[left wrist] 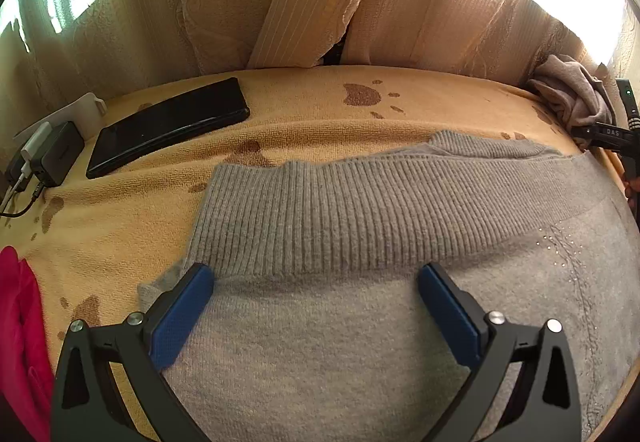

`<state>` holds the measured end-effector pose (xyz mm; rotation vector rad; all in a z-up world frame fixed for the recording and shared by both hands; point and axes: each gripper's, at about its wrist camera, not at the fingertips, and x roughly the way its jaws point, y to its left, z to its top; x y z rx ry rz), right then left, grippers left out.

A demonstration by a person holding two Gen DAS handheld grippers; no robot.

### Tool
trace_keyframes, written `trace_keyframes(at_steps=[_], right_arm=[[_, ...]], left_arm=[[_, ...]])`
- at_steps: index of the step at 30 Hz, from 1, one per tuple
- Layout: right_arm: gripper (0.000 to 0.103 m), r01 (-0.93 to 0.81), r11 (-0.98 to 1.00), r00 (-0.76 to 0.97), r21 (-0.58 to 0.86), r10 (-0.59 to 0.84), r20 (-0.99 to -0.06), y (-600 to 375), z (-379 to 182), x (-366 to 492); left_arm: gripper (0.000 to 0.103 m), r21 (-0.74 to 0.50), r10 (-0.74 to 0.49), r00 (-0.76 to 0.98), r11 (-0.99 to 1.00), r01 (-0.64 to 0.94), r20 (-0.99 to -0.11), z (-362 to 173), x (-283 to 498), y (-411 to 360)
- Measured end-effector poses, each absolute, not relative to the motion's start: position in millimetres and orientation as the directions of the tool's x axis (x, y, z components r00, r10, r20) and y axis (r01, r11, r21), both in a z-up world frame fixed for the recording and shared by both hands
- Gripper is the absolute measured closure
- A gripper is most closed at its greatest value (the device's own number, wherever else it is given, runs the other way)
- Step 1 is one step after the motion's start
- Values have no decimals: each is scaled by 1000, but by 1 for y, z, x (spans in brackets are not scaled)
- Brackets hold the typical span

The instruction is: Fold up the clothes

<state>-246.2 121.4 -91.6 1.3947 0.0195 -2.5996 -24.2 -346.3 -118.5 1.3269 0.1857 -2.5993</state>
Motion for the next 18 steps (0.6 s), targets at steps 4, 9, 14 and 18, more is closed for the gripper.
trace_keyframes(at_steps=[4,9,14,18], right_arm=[[24,191,-982,-533,8,-111,-839,113,-87,-229],[24,246,-969,-590,-26,-128,-797,116,-56,-167],[24,373,-927,-617,-30,-224,-755,104,-30,-104],[24,467,-883,-565,-46,-258,-783,69,-44,-85]], left_arm=[[0,-14,-135,-570,-968,249,-811,-119,-25,-347],[0,-14,-135,-570,-968,249,-810,-119,-24,-347],[0,-10,-145,-572,-966,259,-807,-111,-20,-340],[0,37,-161,-614,-977,209,-773,-97,-6,-317]])
